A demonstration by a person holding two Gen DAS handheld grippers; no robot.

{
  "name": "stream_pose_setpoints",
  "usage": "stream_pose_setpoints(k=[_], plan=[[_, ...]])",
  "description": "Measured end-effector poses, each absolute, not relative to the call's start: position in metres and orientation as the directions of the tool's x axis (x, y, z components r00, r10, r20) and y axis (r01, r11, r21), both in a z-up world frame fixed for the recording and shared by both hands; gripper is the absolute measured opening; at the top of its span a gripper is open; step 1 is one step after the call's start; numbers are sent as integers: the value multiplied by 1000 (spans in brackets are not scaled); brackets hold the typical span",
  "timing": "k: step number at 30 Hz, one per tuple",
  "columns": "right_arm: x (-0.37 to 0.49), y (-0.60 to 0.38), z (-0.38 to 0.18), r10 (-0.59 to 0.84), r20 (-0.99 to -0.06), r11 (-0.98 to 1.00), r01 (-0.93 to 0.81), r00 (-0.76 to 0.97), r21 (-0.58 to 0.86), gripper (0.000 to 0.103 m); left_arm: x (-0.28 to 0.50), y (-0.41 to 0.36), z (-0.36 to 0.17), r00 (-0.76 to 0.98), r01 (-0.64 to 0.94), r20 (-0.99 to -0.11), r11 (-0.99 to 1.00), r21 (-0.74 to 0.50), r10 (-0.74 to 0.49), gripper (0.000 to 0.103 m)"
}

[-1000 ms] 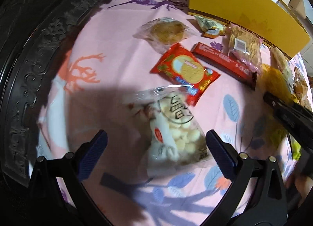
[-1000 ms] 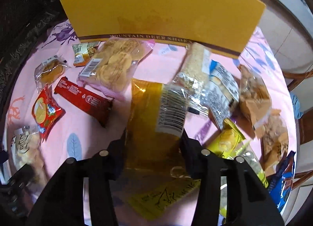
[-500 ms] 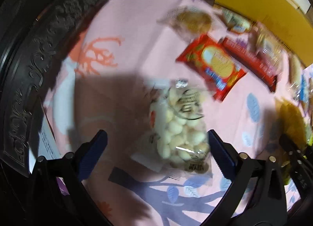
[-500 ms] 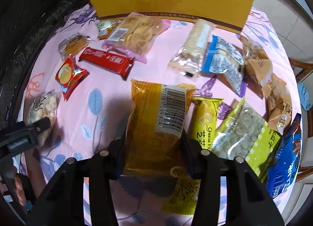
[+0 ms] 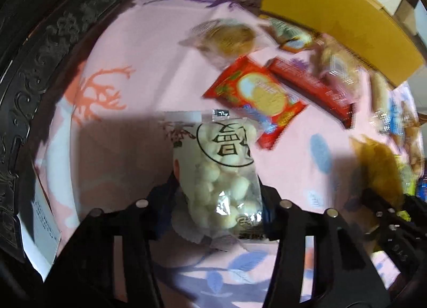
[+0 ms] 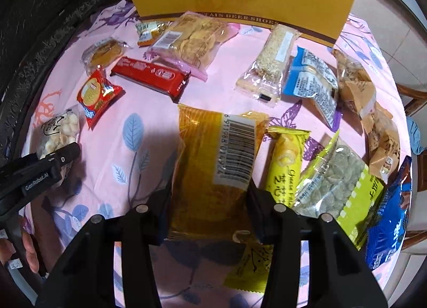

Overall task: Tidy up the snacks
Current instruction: 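Carry both bags over the yellow box, lower them inside and open both tools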

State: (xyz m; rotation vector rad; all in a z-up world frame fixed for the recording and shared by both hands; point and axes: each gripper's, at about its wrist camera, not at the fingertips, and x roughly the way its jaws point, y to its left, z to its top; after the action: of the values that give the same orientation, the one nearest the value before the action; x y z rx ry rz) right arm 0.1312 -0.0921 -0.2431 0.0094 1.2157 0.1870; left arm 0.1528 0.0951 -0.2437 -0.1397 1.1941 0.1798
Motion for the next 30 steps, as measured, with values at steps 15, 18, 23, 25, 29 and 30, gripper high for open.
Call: stream_pose_setpoints(k=[15,18,23,25,29,30], plan=[[139,-120,-157,147,-843,988,-112,517,104,49,210,24,-158,511,-40,-859,998,-48,-21,52],[153,-130,-135,137,-822,990,-112,553,89,48,228,14,-138,546,-20,-837,998,-62,-41,52],[192,-145,-98,151,-784,989,-99,602,114,49,265,-1,-105,586,15,-809,998,-53,-52,52],[204,-148,-88,150,-774,989,-99,615,113,48,284,-8,-96,590,27,-806,999,-46,-53,52],[241,-152,-71,162,-762,987,-102,627,126,48,310,-14,-88,594,36,-803,999,-24,-41,52],[245,-153,-69,162,-762,987,-99,627,128,48,319,-16,-86,592,40,-805,999,-15,-36,52]])
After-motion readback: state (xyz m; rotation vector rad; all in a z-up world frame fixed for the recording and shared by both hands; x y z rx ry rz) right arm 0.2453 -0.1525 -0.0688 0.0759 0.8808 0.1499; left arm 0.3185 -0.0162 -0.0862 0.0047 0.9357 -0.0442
